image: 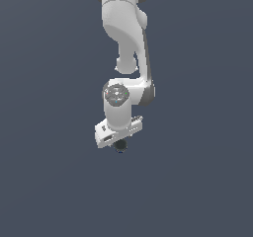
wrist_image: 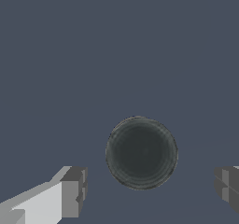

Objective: Pick up the object and move it to a goal position.

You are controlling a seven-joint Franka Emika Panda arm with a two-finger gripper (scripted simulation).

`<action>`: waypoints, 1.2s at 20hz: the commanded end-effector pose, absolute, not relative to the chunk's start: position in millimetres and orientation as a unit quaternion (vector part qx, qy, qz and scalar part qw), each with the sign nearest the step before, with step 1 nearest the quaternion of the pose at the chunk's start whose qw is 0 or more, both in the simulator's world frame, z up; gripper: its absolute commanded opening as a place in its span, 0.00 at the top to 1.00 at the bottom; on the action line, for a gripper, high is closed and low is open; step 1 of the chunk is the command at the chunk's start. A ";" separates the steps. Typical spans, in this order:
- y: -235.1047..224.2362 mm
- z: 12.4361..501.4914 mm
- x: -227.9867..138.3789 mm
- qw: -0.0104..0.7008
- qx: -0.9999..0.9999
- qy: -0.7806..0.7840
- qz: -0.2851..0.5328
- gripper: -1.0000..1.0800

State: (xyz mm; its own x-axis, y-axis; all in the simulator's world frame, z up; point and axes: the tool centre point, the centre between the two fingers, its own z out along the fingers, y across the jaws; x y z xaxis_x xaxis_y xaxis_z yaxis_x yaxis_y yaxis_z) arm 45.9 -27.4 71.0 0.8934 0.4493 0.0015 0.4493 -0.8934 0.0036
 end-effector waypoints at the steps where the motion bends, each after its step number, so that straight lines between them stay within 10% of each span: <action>1: -27.8 66.4 46.6 0.001 0.971 0.241 0.001 0.04; 24: -28.0 13.7 46.7 0.000 0.969 0.246 0.000 0.04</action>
